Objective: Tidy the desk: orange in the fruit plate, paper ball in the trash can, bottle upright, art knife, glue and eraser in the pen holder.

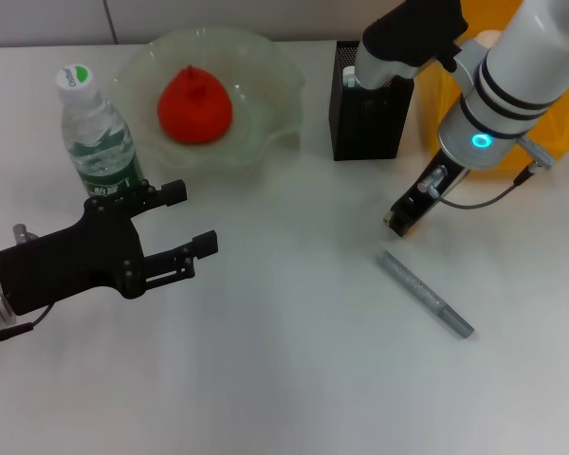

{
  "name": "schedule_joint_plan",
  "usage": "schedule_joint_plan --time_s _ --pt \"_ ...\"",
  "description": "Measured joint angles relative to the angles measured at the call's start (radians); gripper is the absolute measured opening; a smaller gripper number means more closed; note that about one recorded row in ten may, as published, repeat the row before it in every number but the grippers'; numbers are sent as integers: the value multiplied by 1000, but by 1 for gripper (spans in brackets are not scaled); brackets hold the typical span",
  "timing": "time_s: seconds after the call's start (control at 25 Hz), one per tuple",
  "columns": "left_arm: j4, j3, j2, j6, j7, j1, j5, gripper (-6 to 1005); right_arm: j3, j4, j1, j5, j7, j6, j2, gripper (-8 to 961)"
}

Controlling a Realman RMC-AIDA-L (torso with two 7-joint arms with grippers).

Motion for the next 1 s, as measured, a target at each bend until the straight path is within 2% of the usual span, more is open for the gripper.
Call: schedule_joint_plan --time_s 0.12,0.24,0.44,0.64,0.8,1.0 --pt "0 0 0 1 0 1 -2 785 0 42 -6 9 0 -23 -1 255" --pt "1 0 0 3 0 3 -3 785 1 137 -25 18 4 -80 -1 255" --pt "5 0 1 7 0 3 -3 785 11 371 -65 64 14 -218 -7 255" --pt "6 0 1 8 0 3 -3 785 19 588 -82 32 58 -316 -9 255" --pt "7 0 0 11 0 4 -3 785 76 669 -78 -34 71 -328 -9 255" --pt "3 0 0 18 0 6 -3 785 157 662 -62 -93 68 -267 -9 255"
